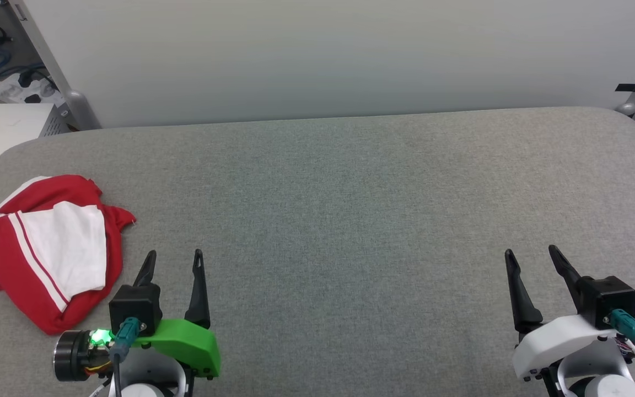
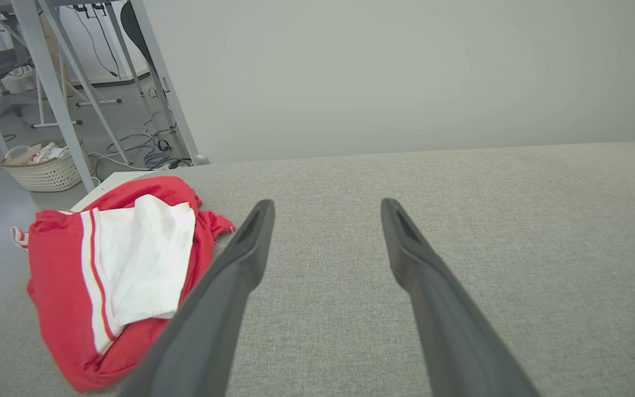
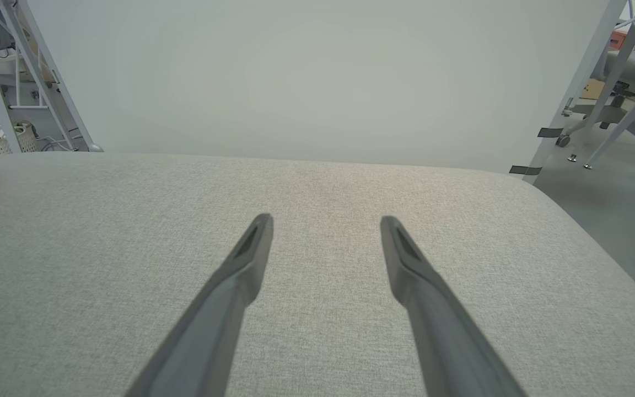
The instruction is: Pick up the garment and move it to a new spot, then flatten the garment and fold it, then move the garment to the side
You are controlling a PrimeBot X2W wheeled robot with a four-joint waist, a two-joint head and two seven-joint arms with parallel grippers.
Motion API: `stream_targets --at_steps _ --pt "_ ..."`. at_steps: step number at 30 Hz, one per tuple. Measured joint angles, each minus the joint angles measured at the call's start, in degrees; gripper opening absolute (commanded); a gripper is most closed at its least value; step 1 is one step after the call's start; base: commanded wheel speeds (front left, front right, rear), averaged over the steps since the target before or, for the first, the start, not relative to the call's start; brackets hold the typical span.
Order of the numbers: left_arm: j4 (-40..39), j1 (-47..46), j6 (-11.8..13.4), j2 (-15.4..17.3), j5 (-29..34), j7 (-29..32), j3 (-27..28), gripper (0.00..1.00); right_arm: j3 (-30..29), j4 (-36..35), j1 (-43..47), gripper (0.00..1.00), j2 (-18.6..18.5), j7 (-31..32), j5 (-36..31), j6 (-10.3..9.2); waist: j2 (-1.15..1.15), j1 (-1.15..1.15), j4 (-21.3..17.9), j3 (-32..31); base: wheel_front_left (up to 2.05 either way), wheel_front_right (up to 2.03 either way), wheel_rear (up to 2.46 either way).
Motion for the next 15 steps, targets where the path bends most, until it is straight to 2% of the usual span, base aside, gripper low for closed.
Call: stream_targets --at_steps 15 --pt "-0.45 -0.01 1.22 0.0 -0.56 -1.98 -0.79 1.0 -0.73 -1.43 0.1 1.0 0.01 -2.01 0.96 0.0 0.0 0.0 0.16 0.2 0.0 0.0 0.0"
